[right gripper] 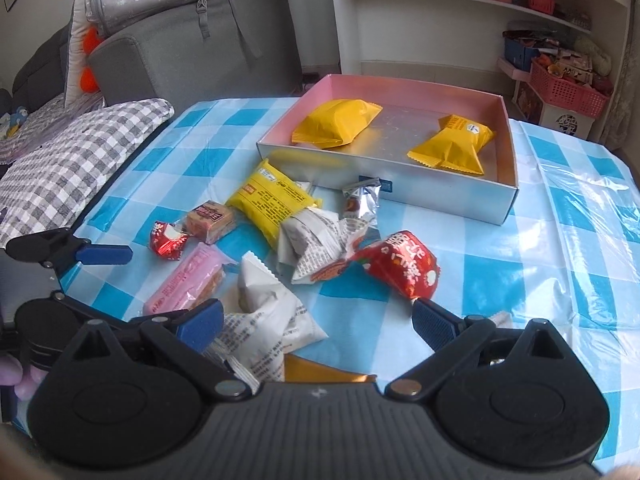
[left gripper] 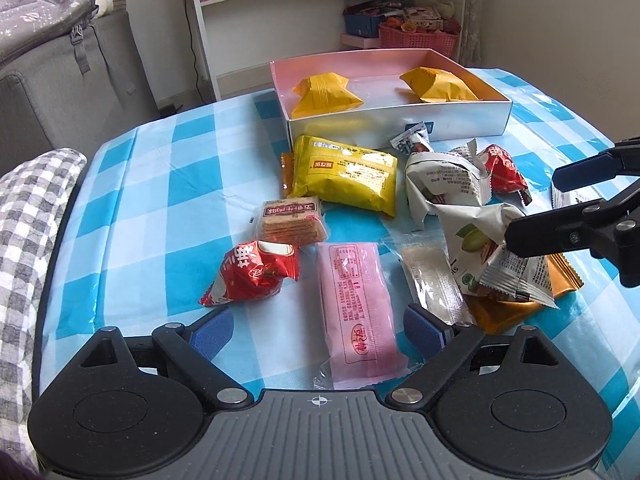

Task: Organize snacks
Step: 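Grasp the pink wafer bar with the left tool while the right tool grasps a white triangular packet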

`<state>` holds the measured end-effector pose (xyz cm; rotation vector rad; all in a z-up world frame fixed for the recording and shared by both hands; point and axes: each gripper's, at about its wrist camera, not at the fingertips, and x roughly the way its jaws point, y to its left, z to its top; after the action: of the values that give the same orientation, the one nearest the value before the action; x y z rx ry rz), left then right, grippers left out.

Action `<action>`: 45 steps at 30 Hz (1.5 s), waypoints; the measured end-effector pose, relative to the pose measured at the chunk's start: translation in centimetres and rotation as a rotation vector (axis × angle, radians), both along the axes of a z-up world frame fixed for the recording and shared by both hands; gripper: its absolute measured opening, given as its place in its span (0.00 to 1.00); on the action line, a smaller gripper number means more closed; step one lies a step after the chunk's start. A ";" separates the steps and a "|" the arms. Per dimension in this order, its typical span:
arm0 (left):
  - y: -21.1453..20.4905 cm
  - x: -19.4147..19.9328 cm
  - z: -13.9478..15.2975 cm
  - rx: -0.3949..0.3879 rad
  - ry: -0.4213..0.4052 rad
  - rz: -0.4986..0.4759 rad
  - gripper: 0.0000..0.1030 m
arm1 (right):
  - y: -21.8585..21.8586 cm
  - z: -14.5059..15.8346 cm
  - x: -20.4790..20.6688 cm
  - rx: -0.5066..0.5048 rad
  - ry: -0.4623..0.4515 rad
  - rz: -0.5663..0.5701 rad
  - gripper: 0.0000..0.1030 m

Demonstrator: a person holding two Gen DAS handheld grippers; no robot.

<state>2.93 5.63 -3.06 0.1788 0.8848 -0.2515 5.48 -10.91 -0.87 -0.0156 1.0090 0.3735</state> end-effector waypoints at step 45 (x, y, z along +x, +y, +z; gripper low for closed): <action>-1.1 0.9 0.3 -0.024 0.027 -0.006 0.29 | 2.8 -2.5 1.6 -0.058 0.102 0.097 0.49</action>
<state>3.86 4.58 -2.72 0.1563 0.9073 -0.2707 7.06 -8.14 -3.39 -0.0988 1.1225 0.4366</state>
